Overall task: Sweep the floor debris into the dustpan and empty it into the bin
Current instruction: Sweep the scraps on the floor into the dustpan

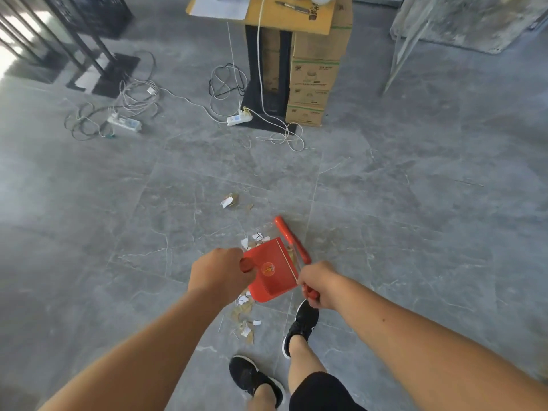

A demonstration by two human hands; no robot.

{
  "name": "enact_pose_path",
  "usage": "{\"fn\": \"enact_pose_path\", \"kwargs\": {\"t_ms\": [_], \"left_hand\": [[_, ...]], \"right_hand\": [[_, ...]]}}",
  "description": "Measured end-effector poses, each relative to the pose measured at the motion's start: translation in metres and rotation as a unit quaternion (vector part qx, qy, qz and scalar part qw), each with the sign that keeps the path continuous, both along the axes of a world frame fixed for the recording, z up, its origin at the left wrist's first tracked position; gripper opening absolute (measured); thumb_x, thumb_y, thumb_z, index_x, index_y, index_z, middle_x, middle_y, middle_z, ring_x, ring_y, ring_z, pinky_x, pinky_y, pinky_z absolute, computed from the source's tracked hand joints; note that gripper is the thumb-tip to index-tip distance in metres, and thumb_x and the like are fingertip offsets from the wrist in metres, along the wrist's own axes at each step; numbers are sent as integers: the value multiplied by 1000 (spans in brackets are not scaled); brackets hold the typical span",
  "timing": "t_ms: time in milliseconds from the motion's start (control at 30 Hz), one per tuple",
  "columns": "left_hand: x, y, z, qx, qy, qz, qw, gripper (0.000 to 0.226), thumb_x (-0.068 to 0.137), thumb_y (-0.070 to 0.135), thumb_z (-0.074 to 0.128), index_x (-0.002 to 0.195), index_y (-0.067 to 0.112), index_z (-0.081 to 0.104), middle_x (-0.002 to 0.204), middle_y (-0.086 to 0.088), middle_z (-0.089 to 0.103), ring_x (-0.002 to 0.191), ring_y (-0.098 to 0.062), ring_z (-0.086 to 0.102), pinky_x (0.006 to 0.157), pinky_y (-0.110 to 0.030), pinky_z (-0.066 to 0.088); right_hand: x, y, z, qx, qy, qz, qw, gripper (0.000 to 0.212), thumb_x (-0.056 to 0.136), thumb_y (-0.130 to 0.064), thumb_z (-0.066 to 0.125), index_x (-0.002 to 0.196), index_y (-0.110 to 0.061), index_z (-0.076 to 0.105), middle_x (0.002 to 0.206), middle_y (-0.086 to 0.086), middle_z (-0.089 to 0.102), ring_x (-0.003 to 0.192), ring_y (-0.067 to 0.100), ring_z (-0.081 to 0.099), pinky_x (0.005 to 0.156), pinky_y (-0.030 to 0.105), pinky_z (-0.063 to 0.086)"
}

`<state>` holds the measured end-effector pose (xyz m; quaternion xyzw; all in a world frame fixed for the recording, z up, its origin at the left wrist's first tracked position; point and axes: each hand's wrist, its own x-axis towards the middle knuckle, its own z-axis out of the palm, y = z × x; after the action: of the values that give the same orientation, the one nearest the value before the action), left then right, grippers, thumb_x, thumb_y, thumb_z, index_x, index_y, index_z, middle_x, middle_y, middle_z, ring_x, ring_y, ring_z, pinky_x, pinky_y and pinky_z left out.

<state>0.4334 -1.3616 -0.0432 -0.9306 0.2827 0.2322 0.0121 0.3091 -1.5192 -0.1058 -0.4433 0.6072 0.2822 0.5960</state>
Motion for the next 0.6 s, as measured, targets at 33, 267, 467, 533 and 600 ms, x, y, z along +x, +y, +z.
{"fn": "enact_pose_path", "kwargs": {"t_ms": [33,267,467,533,600], "left_hand": [[1,14,1,-1,-2,10,1000,42,88,52,51,64,18,47,62,4,55,60,-20,54,51,-27,38],[9,112,8,-10,-22,85,996,40,86,51,53,69,15,54,63,2,56,60,-21,55,49,-26,36],[15,162,16,-20,-29,120,992,42,85,53,53,69,15,54,63,3,55,57,-20,52,49,-26,33],[20,170,21,-27,-36,133,990,42,86,53,54,67,16,53,63,3,56,58,-20,53,50,-26,35],[27,174,28,-32,-45,143,988,42,86,54,54,66,17,53,63,4,57,59,-20,54,51,-26,35]], "right_hand": [[3,11,-1,-1,1,5,1000,18,85,5,47,80,-12,51,44,1,41,40,11,39,41,15,33],[25,98,9,-11,-14,51,999,15,84,5,50,83,-10,53,44,2,41,34,11,36,46,15,33],[42,141,28,-37,-17,70,997,18,83,6,56,72,-8,51,38,2,38,41,13,38,40,13,30],[52,147,37,-48,-29,76,996,19,82,7,55,71,-7,51,34,0,38,39,13,39,39,13,30],[64,147,46,-63,-39,90,993,16,81,9,53,73,-5,53,34,0,39,35,14,38,39,13,31]]}}
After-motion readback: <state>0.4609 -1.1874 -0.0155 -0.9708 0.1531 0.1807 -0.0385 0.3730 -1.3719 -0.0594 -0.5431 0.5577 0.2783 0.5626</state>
